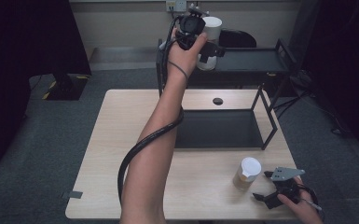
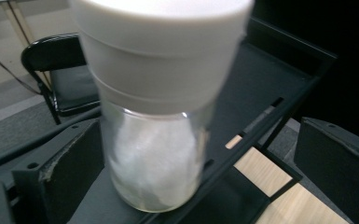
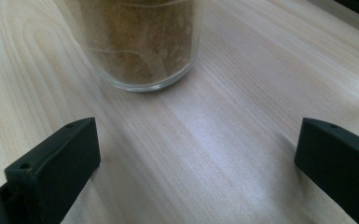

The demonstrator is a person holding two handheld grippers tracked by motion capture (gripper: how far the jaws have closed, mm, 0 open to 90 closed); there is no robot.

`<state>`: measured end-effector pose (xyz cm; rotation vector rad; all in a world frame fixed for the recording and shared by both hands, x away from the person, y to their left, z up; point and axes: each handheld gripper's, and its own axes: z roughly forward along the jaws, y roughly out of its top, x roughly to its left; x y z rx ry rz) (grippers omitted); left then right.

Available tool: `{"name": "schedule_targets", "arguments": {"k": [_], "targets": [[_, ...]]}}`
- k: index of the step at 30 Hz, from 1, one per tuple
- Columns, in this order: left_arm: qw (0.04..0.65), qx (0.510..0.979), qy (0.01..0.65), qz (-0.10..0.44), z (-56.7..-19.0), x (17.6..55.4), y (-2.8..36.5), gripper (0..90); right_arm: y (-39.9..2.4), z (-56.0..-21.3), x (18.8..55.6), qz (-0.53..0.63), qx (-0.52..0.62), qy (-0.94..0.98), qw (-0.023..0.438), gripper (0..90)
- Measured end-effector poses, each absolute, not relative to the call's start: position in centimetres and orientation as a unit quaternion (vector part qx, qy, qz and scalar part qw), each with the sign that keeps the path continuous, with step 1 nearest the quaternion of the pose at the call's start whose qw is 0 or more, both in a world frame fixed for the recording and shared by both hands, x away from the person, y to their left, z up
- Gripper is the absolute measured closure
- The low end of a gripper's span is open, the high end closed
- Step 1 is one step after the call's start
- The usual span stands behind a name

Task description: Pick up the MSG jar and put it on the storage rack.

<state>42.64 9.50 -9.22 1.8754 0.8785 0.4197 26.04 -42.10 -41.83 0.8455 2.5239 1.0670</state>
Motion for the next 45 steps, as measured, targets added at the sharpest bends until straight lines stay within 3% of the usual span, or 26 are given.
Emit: {"name": "schedule_targets", "arguments": {"k": [45], "targets": [[0.525,0.782,0.309,0.131,-17.0,39.1,10.4,1.3,-42.1,-41.8,26.1,0.368,0.292,0.872,0.137,0.0]]}}
